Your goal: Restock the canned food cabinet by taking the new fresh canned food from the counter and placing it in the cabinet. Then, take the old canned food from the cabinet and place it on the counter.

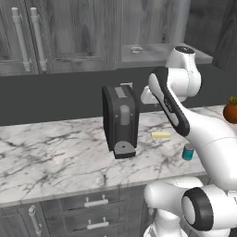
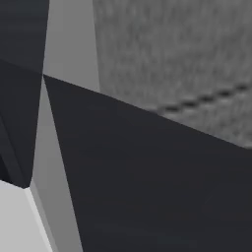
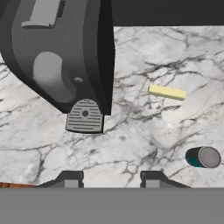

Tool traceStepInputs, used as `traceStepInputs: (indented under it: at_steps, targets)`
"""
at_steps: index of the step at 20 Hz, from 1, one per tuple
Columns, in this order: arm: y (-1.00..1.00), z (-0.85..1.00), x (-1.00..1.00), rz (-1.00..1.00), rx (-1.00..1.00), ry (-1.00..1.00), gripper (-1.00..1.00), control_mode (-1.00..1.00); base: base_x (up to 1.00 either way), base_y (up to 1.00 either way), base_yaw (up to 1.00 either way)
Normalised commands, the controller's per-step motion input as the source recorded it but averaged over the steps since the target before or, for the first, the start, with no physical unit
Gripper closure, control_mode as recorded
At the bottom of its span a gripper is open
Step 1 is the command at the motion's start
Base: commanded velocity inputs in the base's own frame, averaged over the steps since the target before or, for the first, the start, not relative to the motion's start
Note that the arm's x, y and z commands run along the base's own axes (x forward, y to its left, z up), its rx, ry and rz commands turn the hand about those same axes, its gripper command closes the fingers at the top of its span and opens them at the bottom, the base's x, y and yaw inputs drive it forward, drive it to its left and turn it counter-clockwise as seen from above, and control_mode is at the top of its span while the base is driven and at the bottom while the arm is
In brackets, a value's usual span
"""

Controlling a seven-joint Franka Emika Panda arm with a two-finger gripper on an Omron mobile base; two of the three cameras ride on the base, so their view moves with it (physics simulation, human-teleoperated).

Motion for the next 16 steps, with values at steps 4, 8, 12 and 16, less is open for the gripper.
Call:
traceStepInputs:
  at_steps: [4,8,12,16]
  targets:
    - [-0.52,-0.12,-0.28,-0.19,0.09,0.0,-1.0,-1.0,0.0,0.0,0.0]
    - [-1.0,-0.51,-0.31,-0.39,0.08,0.02,-1.0,-1.0,0.0,0.0,0.0]
    - [-1.0,-0.72,-0.43,-0.38,0.09,0.1,-1.0,-1.0,0.0,0.0,0.0]
    - [-0.98,-0.84,-0.08,-0.32,0.02,0.2,-1.0,-1.0,0.0,0.0,0.0]
